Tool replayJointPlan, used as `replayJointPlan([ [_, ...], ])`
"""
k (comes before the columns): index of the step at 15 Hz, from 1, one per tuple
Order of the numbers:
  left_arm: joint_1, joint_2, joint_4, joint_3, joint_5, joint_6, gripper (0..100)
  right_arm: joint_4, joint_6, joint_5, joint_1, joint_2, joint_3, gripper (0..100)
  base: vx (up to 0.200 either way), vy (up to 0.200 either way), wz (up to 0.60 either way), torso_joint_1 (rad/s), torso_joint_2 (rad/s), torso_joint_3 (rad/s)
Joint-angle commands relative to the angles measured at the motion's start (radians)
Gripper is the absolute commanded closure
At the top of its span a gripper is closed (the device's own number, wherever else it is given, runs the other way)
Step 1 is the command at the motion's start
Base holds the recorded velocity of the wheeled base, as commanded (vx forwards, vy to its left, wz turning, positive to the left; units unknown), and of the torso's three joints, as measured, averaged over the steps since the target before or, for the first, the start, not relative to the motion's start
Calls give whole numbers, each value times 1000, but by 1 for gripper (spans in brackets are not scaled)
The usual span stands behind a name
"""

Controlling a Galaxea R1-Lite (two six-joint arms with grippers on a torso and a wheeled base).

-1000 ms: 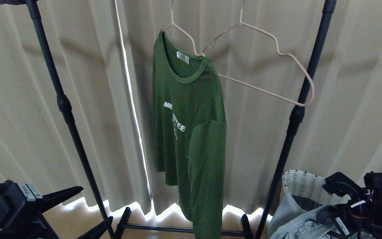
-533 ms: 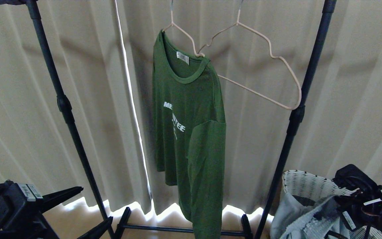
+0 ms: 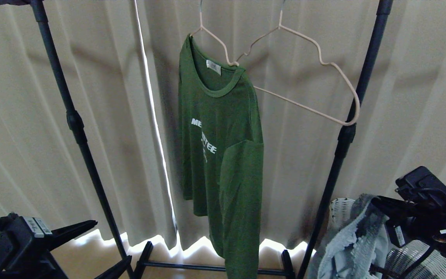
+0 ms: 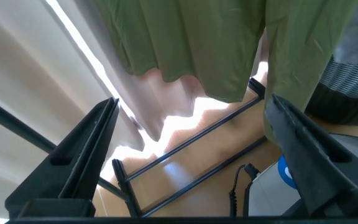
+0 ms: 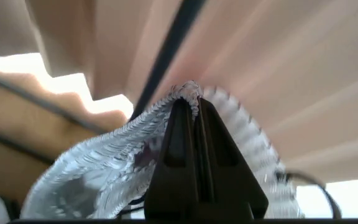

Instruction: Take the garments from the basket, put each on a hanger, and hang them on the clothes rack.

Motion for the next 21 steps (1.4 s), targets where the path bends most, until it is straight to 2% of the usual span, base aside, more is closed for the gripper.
replayJointPlan([
  [1, 0, -3, 0, 1, 0, 0, 0, -1, -1, 0, 15, -17, -1, 100, -200, 0, 0, 17, 2, 2],
  [9, 0, -1, 0, 1, 0, -2, 0, 1, -1, 1, 23, -13, -1, 100, -200, 0, 0, 1, 4, 1],
  [12, -19, 6, 1, 1, -1, -6, 0, 1, 1, 3, 61, -13, -1, 100, 0, 0, 0, 0, 0, 0],
  [15, -115, 8, 1, 1, -9, -11, 0, -1, 4, 9, 136, -13, -15, 100, 0, 0, 0, 0, 0, 0],
  [16, -123, 14, 1, 1, -12, -9, 0, -1, 5, 10, 148, -13, -23, 100, 0, 0, 0, 0, 0, 0],
  [19, -128, 57, 0, -55, -15, 14, 0, 1, 22, 26, 193, -16, -66, 100, 0, 0, 0, 0, 0, 0],
  [20, -129, 118, 1, -131, -17, 69, 0, 1, 59, 37, 233, -14, -124, 100, 0, 0, 0, 0, 0, 0],
  [21, -138, 172, 0, -186, -14, 70, 0, 12, 85, 37, 247, -14, -156, 100, 0, 0, 0, 0, 0, 0],
])
